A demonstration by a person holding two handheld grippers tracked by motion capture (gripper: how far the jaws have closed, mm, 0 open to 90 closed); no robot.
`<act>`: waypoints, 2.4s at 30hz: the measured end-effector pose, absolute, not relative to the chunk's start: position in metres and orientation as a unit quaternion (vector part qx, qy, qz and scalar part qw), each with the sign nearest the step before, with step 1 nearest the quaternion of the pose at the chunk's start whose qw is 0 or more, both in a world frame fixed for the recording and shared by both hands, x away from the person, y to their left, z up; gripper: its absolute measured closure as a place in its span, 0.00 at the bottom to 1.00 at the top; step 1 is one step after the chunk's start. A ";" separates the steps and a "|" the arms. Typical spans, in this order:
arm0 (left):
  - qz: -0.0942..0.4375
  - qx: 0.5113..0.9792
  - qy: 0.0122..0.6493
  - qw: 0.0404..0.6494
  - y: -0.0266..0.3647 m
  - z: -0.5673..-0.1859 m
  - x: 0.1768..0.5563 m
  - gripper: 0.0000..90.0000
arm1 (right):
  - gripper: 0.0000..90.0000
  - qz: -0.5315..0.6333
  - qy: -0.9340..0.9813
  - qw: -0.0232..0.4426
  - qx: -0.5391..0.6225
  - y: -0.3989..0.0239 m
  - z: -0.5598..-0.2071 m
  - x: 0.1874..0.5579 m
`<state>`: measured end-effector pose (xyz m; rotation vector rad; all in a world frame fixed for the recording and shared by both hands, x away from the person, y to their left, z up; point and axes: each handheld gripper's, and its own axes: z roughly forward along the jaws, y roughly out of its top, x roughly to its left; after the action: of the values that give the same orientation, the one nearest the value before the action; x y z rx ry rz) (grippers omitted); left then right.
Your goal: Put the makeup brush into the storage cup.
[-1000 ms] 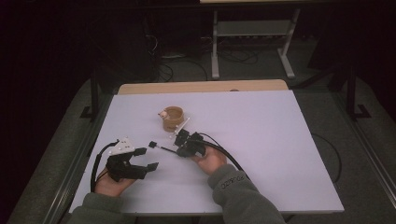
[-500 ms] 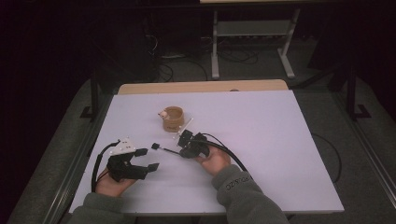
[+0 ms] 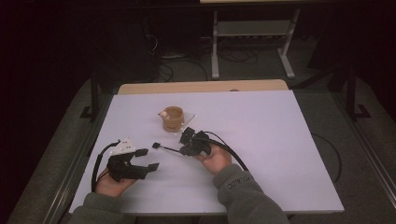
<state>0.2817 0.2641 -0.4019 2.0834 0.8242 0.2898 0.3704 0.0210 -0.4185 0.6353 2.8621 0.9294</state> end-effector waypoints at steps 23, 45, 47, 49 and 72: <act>0.114 0.835 0.332 0.425 0.263 -0.401 0.283 0.31 | 0.95 0.227 0.945 0.004 0.237 0.036 -0.427 0.378; 0.073 0.832 0.325 0.444 0.249 -0.401 0.288 0.40 | 0.95 0.348 0.912 0.069 0.208 0.005 -0.374 0.338; 0.062 0.825 0.330 0.454 0.246 -0.400 0.292 0.42 | 0.95 0.373 0.904 0.068 0.200 0.000 -0.366 0.327; 0.046 0.818 0.337 0.464 0.243 -0.400 0.294 0.44 | 0.95 0.383 0.901 0.076 0.191 -0.003 -0.361 0.317; -0.017 0.781 0.317 0.537 0.236 -0.392 0.296 0.90 | 0.95 0.374 0.911 0.087 0.151 0.002 -0.394 0.293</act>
<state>0.2956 0.2361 -0.3923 1.8592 0.7543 -0.0410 0.2926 0.0020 -0.3942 0.4496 2.7127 1.1147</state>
